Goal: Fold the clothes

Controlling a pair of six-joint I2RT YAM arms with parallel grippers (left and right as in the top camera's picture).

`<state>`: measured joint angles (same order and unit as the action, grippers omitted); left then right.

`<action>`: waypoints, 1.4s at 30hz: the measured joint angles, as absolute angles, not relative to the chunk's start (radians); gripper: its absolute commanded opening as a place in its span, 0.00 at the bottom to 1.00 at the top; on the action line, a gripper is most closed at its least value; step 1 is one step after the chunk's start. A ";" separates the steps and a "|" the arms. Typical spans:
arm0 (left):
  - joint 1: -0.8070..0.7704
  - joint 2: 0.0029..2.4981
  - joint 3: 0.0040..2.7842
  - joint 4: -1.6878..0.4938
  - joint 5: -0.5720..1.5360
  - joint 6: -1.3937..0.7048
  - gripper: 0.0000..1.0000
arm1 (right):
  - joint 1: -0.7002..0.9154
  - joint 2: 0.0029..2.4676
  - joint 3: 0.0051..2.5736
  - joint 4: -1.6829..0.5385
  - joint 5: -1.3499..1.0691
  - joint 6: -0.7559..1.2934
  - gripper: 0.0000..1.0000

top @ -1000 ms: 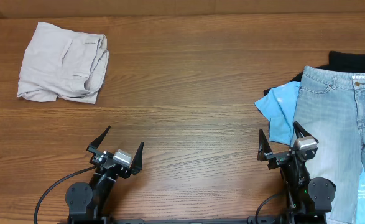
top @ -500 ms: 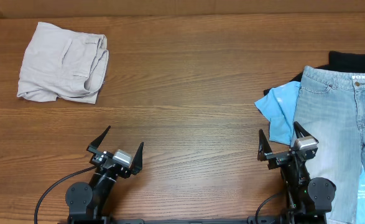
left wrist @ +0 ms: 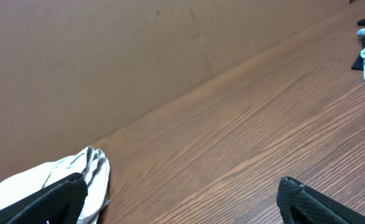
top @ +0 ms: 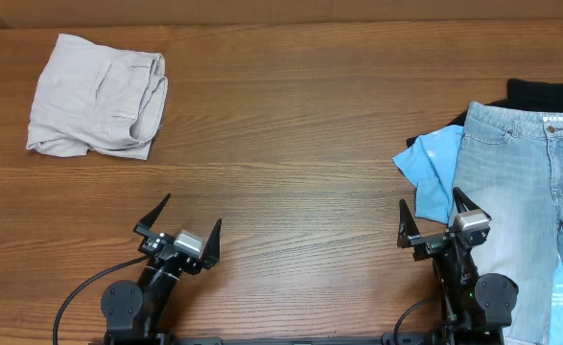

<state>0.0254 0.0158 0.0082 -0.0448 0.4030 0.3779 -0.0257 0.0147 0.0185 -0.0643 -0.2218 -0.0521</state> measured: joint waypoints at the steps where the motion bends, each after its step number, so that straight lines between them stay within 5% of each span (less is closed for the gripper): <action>1: 0.025 0.016 0.008 -0.045 0.403 0.378 1.00 | -0.026 0.015 0.019 -0.064 -0.222 -0.052 1.00; 25: 0.025 0.016 0.008 -0.039 0.405 0.378 1.00 | -0.026 0.015 0.019 -0.064 -0.294 -0.052 1.00; 32: 0.025 0.016 0.009 0.175 0.453 0.374 1.00 | -0.026 0.015 0.032 -0.072 -0.362 0.025 1.00; 42: 0.026 0.056 0.224 0.038 0.476 0.338 1.00 | -0.025 0.058 0.304 -0.383 -0.381 0.109 1.00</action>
<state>0.0257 0.0563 0.2241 0.0376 0.4755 0.3382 -0.0254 0.0582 0.3038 -0.3828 -0.3809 0.1089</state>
